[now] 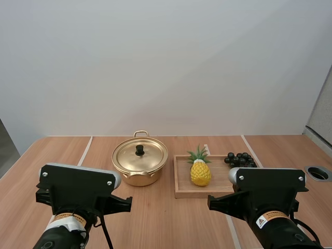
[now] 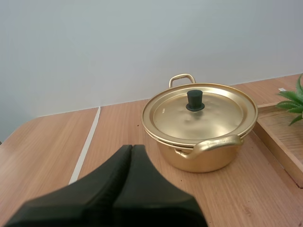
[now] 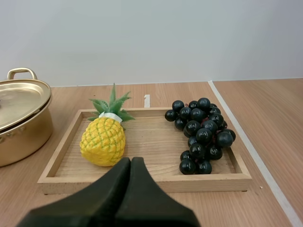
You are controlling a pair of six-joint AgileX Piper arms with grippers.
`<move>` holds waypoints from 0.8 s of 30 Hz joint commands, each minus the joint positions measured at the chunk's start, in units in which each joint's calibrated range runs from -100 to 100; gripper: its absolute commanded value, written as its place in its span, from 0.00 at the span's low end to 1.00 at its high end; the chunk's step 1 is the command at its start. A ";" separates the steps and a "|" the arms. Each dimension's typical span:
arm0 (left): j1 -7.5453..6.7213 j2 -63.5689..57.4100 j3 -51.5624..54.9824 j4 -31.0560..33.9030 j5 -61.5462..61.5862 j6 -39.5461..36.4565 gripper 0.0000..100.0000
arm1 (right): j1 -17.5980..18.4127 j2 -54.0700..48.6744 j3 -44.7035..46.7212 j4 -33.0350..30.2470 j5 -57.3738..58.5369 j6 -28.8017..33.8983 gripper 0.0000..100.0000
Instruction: Open the pot, put the grape inside, and close it
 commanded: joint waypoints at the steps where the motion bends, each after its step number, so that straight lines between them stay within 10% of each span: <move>1: -0.27 -0.28 0.04 0.42 -1.49 -0.64 0.00 | 0.01 -0.42 0.00 0.20 -0.92 0.05 0.00; 24: -0.27 -0.28 0.04 0.00 -3.75 -0.64 0.00 | 0.01 -0.42 0.00 -3.01 -2.85 0.05 0.00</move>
